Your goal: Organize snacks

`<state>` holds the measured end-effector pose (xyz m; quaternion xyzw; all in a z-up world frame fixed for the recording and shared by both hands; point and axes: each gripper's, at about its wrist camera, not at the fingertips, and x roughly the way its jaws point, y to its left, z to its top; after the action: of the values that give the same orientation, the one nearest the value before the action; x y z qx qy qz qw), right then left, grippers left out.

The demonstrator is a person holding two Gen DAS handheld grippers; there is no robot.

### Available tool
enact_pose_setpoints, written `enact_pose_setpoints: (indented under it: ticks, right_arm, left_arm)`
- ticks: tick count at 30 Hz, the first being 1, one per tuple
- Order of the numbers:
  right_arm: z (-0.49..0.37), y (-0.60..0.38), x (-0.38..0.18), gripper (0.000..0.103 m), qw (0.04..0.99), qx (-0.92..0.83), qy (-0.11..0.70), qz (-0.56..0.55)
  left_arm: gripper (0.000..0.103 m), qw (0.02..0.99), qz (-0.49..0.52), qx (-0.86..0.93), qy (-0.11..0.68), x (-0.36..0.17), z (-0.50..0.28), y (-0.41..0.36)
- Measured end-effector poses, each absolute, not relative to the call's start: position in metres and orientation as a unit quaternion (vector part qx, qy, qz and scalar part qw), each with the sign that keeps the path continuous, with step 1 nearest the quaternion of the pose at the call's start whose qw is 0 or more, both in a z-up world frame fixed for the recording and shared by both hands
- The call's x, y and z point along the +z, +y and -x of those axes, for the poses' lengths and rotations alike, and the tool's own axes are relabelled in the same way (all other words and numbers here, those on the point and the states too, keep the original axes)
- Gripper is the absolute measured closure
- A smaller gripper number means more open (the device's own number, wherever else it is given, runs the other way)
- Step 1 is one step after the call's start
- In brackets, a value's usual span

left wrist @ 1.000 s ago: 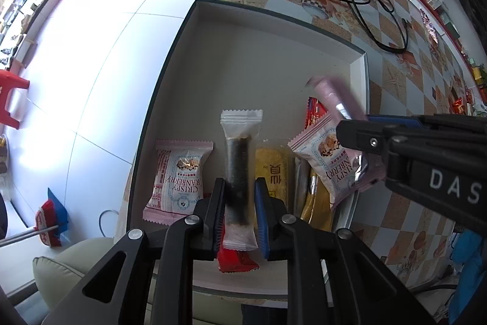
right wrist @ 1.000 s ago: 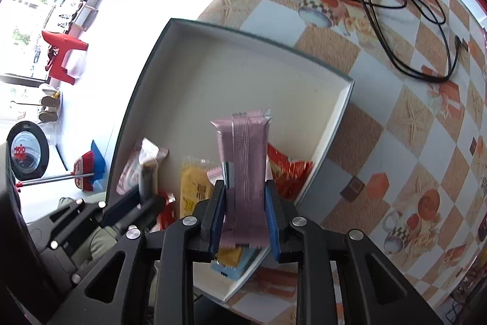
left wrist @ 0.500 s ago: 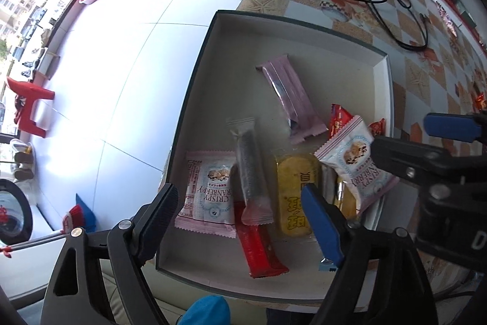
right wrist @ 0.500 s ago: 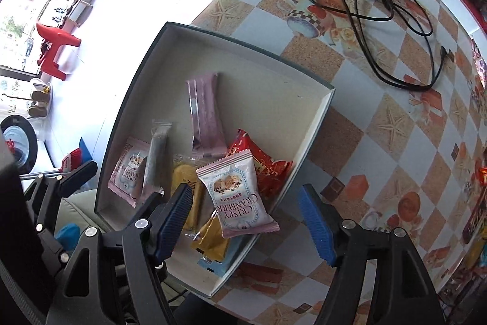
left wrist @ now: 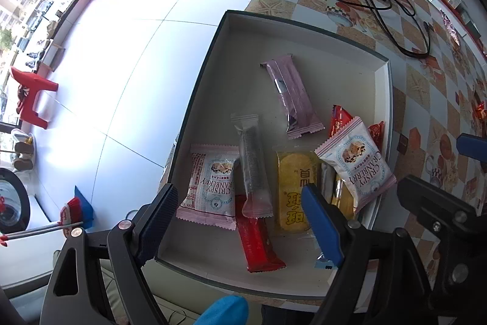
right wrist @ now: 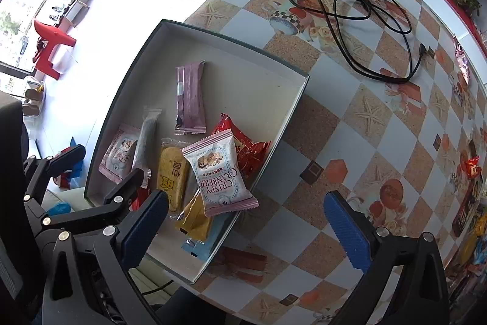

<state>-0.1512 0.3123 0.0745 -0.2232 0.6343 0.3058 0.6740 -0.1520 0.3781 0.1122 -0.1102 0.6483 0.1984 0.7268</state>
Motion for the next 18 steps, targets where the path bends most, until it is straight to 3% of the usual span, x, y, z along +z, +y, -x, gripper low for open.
enact_pose_setpoints:
  ticks: [18]
  right_arm:
    - [0.162,0.315,0.081,0.000,0.676,0.312,0.621,0.245]
  left_arm:
    - [0.018,0.728,0.091,0.187,0.653,0.116,0.160,0.369]
